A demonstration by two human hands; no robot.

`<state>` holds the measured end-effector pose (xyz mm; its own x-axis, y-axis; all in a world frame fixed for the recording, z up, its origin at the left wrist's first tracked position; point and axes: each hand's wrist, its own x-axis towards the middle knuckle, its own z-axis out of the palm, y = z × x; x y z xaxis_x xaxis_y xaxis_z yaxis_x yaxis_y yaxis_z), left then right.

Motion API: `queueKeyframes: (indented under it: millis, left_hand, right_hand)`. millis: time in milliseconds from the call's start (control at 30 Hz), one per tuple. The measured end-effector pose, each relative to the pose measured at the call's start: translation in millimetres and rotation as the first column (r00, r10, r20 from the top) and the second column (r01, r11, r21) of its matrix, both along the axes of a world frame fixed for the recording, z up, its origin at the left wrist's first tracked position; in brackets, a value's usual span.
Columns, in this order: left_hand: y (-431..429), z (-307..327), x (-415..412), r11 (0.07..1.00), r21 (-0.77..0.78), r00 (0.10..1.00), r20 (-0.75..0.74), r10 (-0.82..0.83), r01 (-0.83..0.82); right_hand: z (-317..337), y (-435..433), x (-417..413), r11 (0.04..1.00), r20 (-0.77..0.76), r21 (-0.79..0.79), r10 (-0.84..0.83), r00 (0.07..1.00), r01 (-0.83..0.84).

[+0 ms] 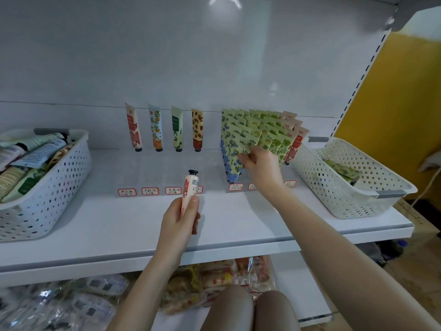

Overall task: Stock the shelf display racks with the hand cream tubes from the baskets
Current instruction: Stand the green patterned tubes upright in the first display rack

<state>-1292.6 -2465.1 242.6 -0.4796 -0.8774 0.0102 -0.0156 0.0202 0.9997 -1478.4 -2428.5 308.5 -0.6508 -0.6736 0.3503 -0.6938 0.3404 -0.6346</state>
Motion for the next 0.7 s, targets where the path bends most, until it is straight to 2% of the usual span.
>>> queueKeyframes:
  millis: [233, 700]
  left_hand:
    - [3.2, -0.8, -3.8, 1.0, 0.013, 1.0, -0.019, -0.015, 0.016]
    - [4.4, -0.6, -2.8, 1.0, 0.016, 1.0, -0.013, -0.021, 0.022]
  right_hand:
    - [-2.1, -4.6, -0.1, 0.999, 0.016, 0.039, -0.016, 1.0, 0.015]
    - [-7.0, -3.0, 2.3, 1.0, 0.043, 0.021, 0.011, 0.999, -0.012]
